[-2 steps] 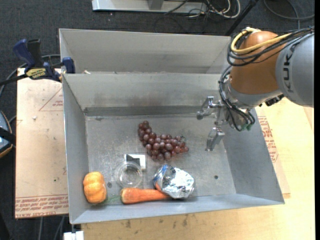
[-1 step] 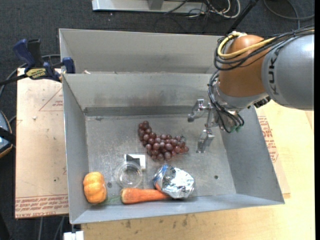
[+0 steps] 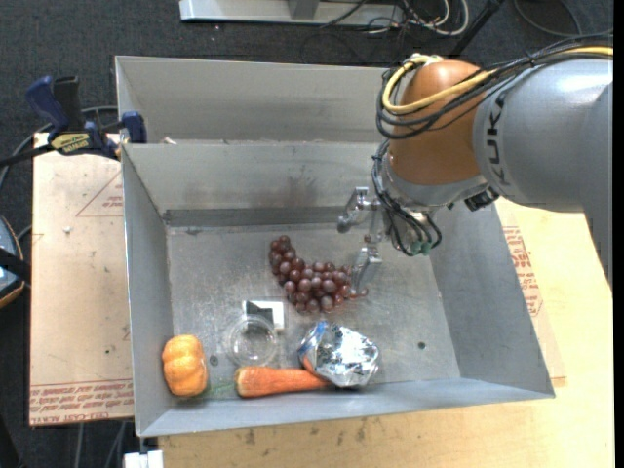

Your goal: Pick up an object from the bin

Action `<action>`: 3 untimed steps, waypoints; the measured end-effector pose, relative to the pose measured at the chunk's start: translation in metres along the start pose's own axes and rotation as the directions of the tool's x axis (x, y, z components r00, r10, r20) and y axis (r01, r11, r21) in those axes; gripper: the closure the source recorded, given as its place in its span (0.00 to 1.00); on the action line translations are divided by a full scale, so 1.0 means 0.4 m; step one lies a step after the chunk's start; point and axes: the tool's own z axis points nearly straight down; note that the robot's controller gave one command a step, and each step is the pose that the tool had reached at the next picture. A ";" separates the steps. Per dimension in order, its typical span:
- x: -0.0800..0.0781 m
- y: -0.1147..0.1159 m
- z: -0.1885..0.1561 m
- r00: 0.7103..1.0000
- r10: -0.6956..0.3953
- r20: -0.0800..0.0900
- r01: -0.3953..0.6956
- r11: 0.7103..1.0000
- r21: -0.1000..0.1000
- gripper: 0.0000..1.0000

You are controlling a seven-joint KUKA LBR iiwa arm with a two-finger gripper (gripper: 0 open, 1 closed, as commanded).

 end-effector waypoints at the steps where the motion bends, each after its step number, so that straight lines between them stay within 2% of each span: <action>1: -0.001 0.014 0.158 0.997 -0.083 0.002 0.083 0.997 0.002 0.00; 2: 0.006 0.057 0.185 0.999 -0.047 0.018 0.047 0.999 0.004 1.00; 3: 0.006 0.057 0.185 0.999 -0.047 0.018 0.047 0.999 0.004 1.00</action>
Offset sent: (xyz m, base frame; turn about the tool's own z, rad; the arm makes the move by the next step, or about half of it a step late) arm -0.0090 0.0246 -0.0823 -0.0472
